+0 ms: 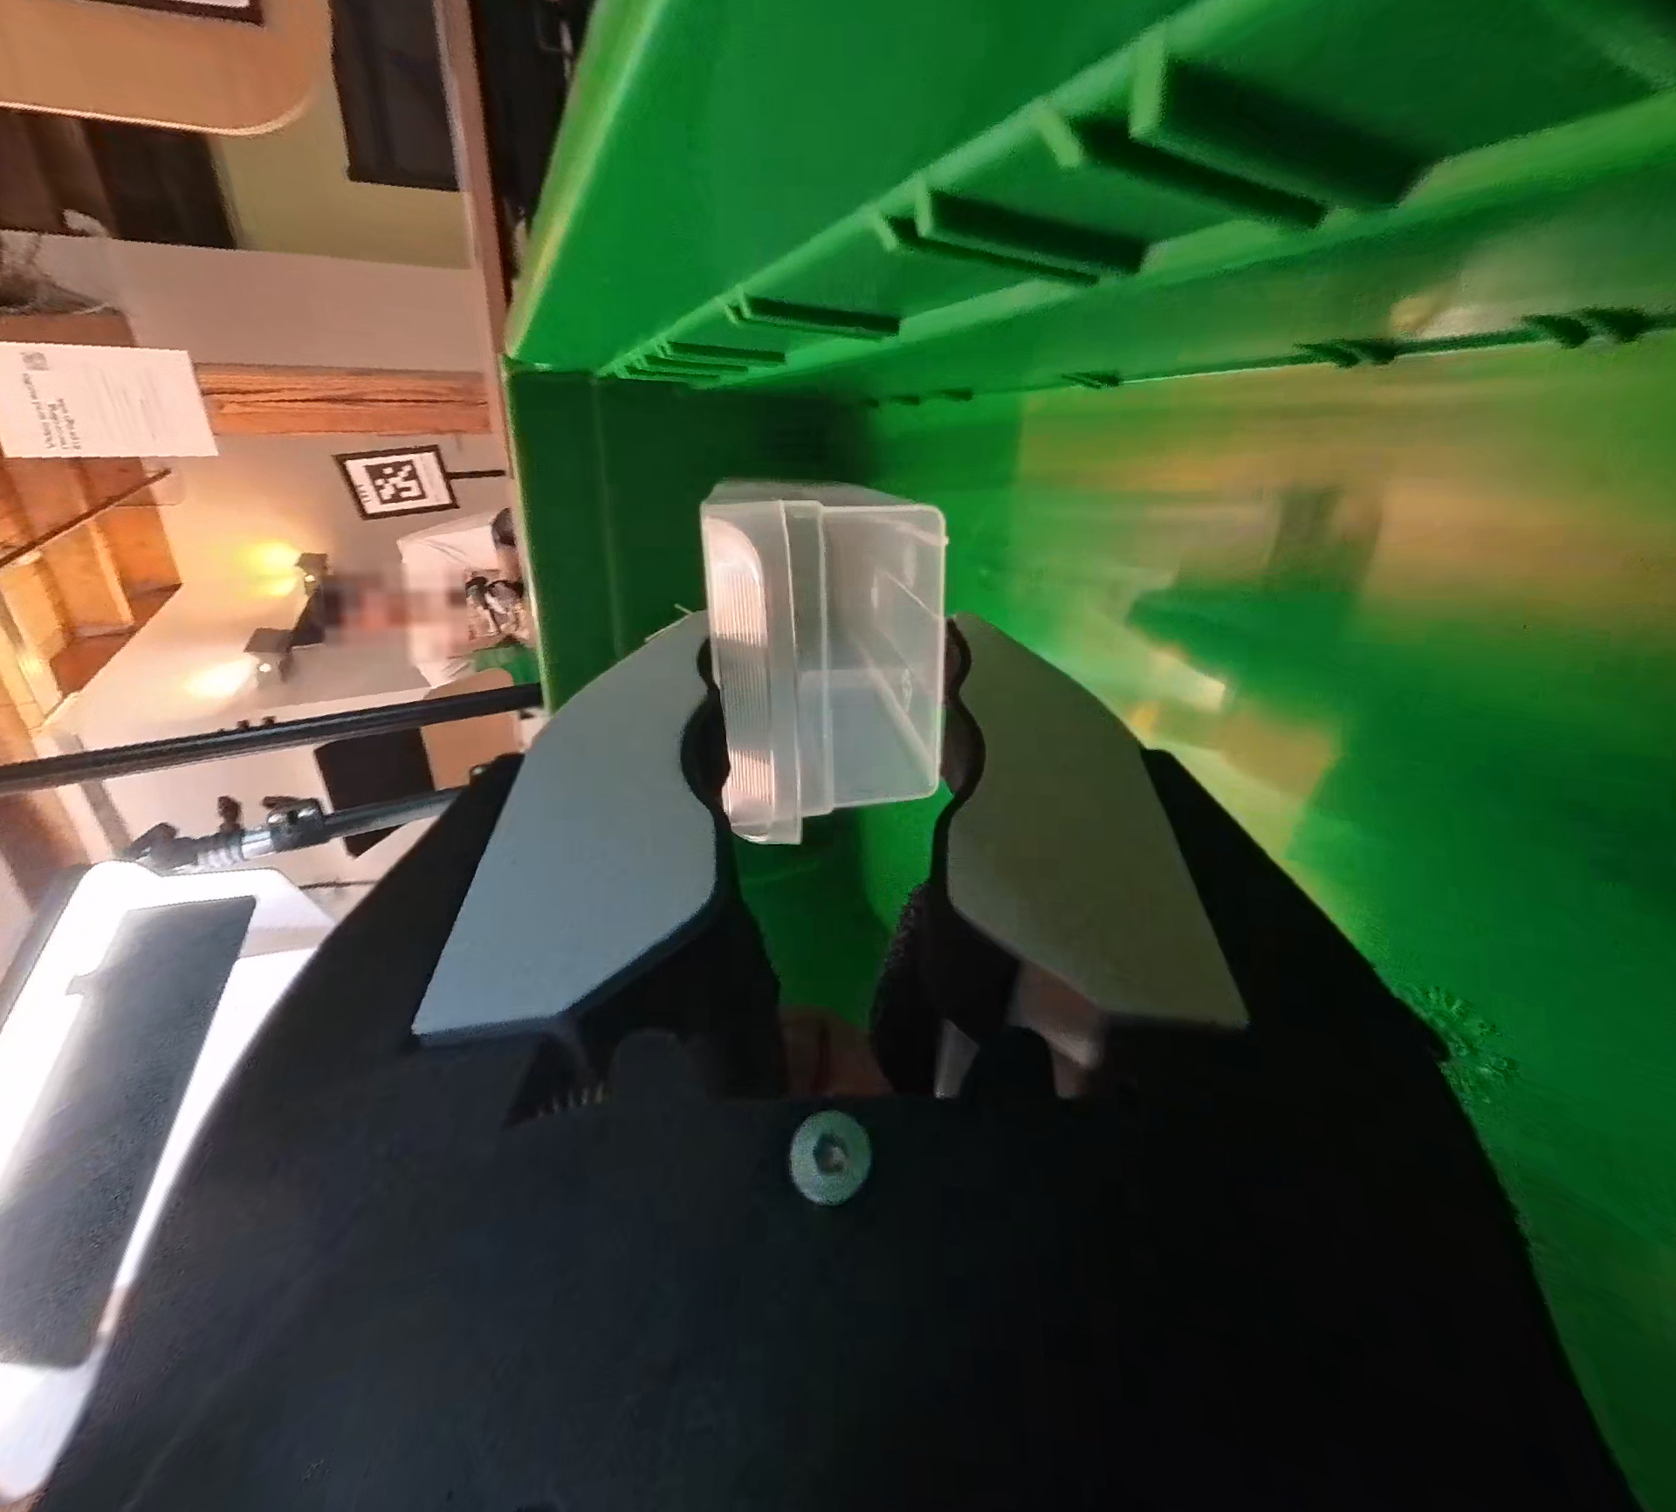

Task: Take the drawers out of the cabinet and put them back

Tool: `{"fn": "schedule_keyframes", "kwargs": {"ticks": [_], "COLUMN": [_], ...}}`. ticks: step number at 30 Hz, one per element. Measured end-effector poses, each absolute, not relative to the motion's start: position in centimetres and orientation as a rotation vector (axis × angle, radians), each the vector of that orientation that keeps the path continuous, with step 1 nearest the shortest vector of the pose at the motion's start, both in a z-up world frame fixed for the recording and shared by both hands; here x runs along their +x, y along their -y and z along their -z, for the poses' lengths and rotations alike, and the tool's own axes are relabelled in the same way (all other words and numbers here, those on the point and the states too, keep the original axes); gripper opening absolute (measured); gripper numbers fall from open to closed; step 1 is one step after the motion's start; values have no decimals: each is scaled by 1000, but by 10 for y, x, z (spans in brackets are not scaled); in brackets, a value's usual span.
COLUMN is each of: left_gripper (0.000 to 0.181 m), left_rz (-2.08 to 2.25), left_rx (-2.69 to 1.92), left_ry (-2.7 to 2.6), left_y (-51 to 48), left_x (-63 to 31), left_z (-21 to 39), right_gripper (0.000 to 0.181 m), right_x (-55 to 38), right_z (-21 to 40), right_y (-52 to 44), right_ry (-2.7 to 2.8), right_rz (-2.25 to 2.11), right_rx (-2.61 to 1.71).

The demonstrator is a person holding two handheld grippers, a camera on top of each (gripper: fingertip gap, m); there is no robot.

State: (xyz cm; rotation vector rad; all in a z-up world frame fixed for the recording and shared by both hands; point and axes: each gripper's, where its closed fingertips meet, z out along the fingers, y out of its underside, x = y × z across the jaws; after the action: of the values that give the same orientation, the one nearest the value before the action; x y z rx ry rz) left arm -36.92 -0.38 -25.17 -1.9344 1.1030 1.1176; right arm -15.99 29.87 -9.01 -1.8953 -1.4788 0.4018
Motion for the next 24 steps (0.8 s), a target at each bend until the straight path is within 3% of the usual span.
{"fn": "schedule_keyframes", "kwargs": {"ticks": [14, 24], "left_gripper": [46, 66], "left_rz": [-1007, -804], "left_rx": [-1963, -2018], "left_ry": [-1103, -971], "left_y": [6, 15], "left_x": [-363, -358], "left_z": [265, 253], "right_gripper": [1, 1], "right_x": [-160, -160], "right_z": [90, 90], "right_y": [-299, -299], "right_ry": [1479, 1481], "right_rz": [-402, -395], "right_rx": [-1893, -1900]}}
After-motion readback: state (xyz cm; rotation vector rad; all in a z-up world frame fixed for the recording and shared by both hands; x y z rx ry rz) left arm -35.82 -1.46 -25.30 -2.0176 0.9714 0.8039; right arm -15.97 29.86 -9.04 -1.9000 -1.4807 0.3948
